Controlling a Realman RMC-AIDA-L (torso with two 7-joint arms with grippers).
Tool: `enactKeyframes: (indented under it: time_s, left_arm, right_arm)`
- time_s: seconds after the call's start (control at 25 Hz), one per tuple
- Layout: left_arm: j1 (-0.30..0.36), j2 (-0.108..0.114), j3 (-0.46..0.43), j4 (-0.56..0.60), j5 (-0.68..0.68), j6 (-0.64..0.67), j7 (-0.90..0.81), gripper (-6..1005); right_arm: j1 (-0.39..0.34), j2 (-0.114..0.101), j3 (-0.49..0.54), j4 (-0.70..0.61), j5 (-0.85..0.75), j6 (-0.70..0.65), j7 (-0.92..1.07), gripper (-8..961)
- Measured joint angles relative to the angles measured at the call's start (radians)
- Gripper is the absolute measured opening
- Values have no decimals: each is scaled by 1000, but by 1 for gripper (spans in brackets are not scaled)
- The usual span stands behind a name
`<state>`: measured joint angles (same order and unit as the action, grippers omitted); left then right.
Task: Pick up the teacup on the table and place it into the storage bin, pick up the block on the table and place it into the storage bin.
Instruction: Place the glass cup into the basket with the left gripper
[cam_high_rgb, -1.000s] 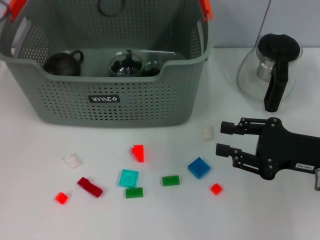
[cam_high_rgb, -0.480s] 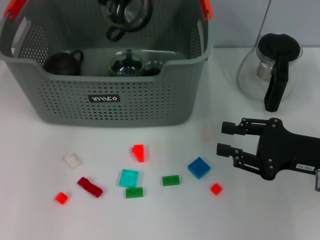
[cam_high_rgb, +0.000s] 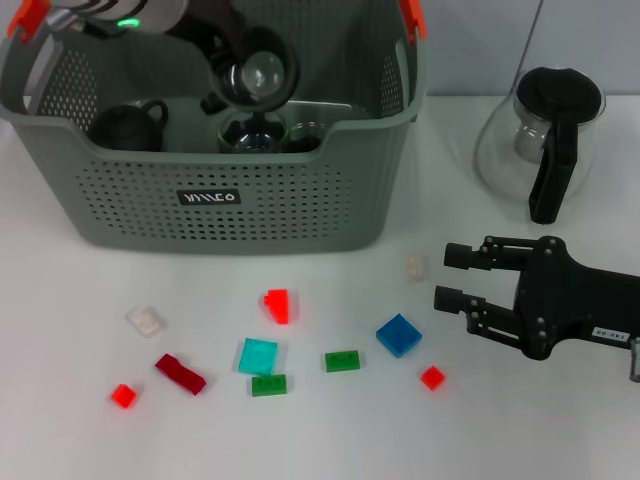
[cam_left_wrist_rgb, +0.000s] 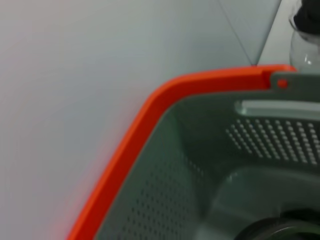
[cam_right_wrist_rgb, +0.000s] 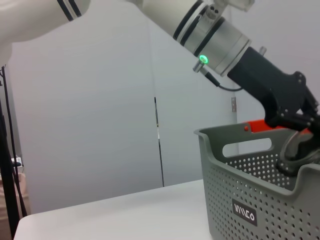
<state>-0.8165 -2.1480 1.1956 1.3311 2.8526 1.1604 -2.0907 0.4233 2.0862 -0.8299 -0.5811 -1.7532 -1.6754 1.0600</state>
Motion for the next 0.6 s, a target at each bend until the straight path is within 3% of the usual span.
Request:
enactKeyframes:
  time_s: [0.6]
  left_arm:
    - [-48, 36, -6, -164, 5, -34, -27, 79]
  right_arm:
    - [1, -2, 1, 0, 3, -8, 23, 492]
